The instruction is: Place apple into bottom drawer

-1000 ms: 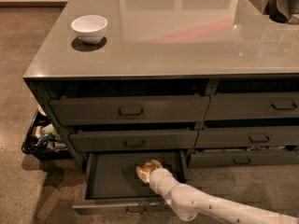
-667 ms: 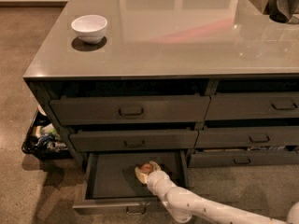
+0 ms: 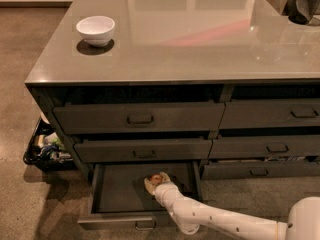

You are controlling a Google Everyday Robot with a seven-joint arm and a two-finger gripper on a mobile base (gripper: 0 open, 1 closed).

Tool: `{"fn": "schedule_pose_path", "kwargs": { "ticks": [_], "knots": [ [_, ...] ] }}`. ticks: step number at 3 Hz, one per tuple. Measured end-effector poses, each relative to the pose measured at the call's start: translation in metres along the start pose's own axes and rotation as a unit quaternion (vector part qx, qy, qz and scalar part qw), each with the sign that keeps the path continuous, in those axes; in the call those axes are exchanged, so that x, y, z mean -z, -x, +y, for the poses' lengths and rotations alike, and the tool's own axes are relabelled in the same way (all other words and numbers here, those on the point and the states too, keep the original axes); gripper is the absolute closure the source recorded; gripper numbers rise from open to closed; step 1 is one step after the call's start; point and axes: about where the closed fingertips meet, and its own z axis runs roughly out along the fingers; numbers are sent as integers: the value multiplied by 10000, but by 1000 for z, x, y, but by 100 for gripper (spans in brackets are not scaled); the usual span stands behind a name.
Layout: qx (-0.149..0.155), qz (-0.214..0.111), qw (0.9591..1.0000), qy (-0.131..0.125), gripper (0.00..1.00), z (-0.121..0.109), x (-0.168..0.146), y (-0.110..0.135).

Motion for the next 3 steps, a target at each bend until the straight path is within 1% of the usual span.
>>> {"fn": "schedule_pose_path", "kwargs": {
  "ticks": [1, 3],
  "knots": [
    [-77, 32, 9998, -157, 100, -17, -7, -7],
    [-213, 48, 9977, -642, 100, -62, -20, -19]
  ]
}}
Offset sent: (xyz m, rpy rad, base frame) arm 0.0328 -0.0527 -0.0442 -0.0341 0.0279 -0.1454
